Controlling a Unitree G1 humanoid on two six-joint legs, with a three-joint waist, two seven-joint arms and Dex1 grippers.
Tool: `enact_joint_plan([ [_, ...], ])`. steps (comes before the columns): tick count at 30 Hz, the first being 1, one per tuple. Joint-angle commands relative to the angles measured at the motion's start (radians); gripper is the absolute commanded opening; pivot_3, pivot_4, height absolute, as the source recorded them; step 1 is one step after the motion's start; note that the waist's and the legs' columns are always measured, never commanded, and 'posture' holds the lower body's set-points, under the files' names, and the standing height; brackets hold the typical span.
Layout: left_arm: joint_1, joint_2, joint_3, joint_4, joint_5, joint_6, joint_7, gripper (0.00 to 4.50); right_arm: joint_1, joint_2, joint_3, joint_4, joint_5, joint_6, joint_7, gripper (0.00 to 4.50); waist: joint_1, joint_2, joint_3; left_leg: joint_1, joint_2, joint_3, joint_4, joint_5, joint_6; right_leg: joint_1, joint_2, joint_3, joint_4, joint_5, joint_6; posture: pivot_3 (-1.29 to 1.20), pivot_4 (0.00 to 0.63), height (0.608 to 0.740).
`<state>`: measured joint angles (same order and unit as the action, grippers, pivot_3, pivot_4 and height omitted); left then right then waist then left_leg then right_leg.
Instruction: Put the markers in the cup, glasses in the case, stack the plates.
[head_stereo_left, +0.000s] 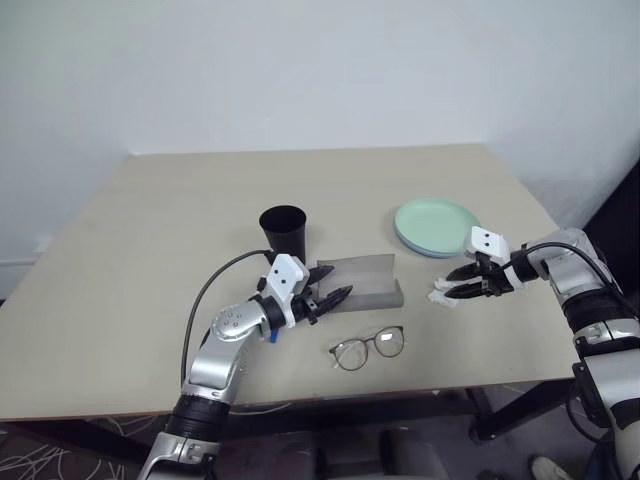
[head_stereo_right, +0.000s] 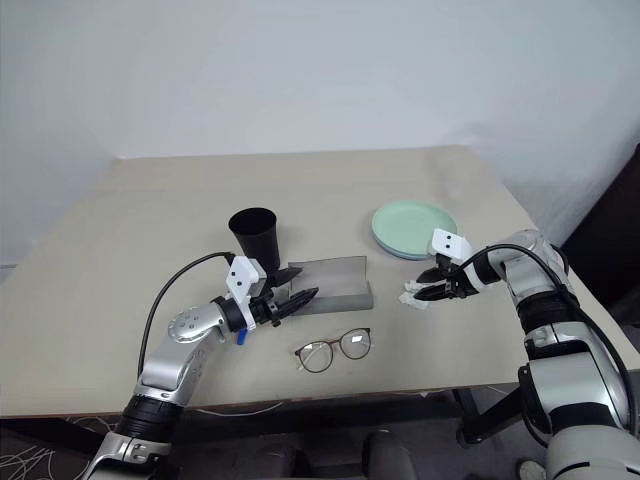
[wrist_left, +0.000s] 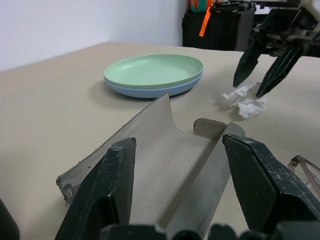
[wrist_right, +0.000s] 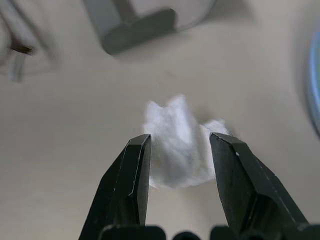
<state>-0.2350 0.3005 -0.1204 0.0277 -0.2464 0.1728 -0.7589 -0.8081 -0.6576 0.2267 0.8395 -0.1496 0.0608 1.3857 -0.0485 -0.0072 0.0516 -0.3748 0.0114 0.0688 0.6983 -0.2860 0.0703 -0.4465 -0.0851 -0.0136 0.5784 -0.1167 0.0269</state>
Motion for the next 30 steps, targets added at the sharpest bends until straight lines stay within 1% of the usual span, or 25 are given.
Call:
enact_joint_plan([
  [1, -0.013, 0.001, 0.007, -0.029, -0.004, -0.017, 0.003, 2.90, -0.027, -0.002, -0.004, 0.016, -0.001, -0.024, -0.030, 2.02, 0.000, 0.000, 0.000, 0.000, 0.000, 0.000, 0.000, 0.000, 0.000, 0.000, 0.000, 0.000, 0.000, 0.000, 0.000, 0.00, 0.000, 0.733],
  [2, -0.012, 0.001, 0.007, -0.029, -0.004, -0.017, 0.003, 2.90, -0.031, -0.001, -0.004, 0.022, -0.001, -0.024, -0.031, 2.02, 0.000, 0.000, 0.000, 0.000, 0.000, 0.000, 0.000, 0.000, 0.000, 0.000, 0.000, 0.000, 0.000, 0.000, 0.000, 0.00, 0.000, 0.733],
  [3, -0.012, 0.002, 0.006, -0.029, -0.003, -0.017, 0.003, 2.90, -0.034, -0.002, -0.003, 0.024, -0.001, -0.024, -0.028, 1.64, 0.000, 0.000, 0.000, 0.000, 0.000, 0.000, 0.000, 0.000, 0.000, 0.000, 0.000, 0.000, 0.000, 0.000, 0.000, 0.00, 0.000, 0.733],
  [5, -0.011, 0.002, 0.006, -0.029, -0.003, -0.017, 0.003, 2.90, -0.036, -0.004, -0.001, 0.027, -0.001, -0.027, -0.022, 1.09, 0.000, 0.000, 0.000, 0.000, 0.000, 0.000, 0.000, 0.000, 0.000, 0.000, 0.000, 0.000, 0.000, 0.000, 0.000, 0.00, 0.000, 0.733],
  [8, -0.010, 0.002, 0.006, -0.029, -0.003, -0.018, 0.002, 2.90, -0.039, -0.006, -0.004, 0.024, 0.006, -0.028, -0.008, 0.09, 0.000, 0.000, 0.000, 0.000, 0.000, 0.000, 0.000, 0.000, 0.000, 0.000, 0.000, 0.000, 0.000, 0.000, 0.000, 0.00, 0.000, 0.733],
  [13, -0.010, 0.002, 0.005, -0.028, -0.003, -0.019, 0.001, 2.90, -0.060, -0.009, -0.029, -0.001, 0.031, -0.036, 0.003, 0.04, 0.000, 0.000, 0.000, 0.000, 0.000, 0.000, 0.000, 0.000, 0.000, 0.000, 0.000, 0.000, 0.000, 0.000, 0.000, 0.00, 0.000, 0.733],
  [18, -0.010, 0.002, 0.004, -0.028, -0.004, -0.018, -0.001, 2.90, -0.160, 0.011, -0.089, 0.052, 0.068, -0.055, -0.091, 0.04, -0.002, 0.001, 0.000, 0.000, 0.000, 0.001, 0.000, 0.000, 0.000, 0.000, 0.000, 0.001, 0.000, 0.000, 0.000, 0.00, 0.000, 0.733],
  [20, -0.011, 0.002, 0.005, -0.028, -0.004, -0.018, -0.001, 2.90, -0.197, 0.017, -0.100, 0.095, 0.058, -0.088, -0.159, 0.04, 0.000, 0.001, 0.000, 0.001, 0.000, 0.000, 0.000, 0.000, 0.000, 0.000, 0.000, 0.000, 0.000, 0.001, -0.001, 0.00, 0.000, 0.733],
  [24, -0.014, 0.002, 0.007, -0.025, -0.004, -0.017, 0.000, 2.90, -0.268, 0.043, -0.101, 0.237, 0.005, -0.154, -0.383, 0.04, 0.000, 0.000, 0.000, 0.000, 0.000, 0.000, 0.000, 0.000, 0.000, 0.000, 0.000, -0.001, 0.000, 0.000, -0.001, 0.00, 0.000, 0.733],
  [30, -0.022, -0.001, 0.005, -0.020, -0.003, -0.018, 0.002, 2.90, -0.308, 0.105, -0.091, 0.394, -0.038, -0.174, -0.584, 0.04, -0.001, 0.001, 0.000, -0.001, 0.000, 0.000, -0.001, 0.000, 0.000, -0.001, 0.000, 0.000, -0.001, 0.001, -0.001, 0.00, 0.000, 0.733],
])
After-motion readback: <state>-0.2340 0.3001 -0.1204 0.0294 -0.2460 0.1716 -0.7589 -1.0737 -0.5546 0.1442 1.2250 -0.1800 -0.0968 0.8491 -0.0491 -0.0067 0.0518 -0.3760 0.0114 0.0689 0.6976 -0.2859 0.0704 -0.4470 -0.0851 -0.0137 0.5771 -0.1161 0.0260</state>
